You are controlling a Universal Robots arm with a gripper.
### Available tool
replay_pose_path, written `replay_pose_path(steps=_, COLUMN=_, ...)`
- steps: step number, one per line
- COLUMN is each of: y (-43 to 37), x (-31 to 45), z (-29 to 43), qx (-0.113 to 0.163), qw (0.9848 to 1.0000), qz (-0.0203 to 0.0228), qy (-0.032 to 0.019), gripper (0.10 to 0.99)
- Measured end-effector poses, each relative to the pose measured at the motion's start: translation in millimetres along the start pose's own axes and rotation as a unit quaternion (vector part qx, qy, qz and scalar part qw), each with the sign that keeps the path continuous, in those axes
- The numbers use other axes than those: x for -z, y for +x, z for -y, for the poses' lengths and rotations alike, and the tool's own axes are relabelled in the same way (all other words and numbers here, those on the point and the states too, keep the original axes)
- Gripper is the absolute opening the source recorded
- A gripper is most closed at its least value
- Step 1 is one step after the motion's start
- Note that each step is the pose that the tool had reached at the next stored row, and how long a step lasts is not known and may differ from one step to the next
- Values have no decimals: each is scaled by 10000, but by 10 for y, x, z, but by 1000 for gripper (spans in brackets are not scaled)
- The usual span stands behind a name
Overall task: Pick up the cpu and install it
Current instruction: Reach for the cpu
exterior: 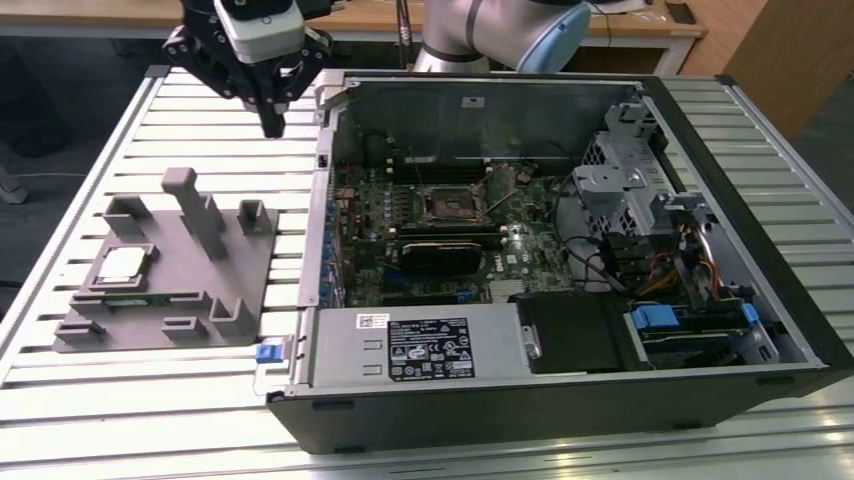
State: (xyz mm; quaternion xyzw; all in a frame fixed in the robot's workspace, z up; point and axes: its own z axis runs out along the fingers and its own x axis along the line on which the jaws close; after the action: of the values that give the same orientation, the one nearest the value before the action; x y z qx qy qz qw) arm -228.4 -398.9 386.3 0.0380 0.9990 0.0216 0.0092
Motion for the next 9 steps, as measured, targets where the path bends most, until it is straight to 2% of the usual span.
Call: replay_pose_path(steps=9, y=54, x=-4, z=4, qx=0, qw=10000, qz=-2, qy=0, gripper=122)
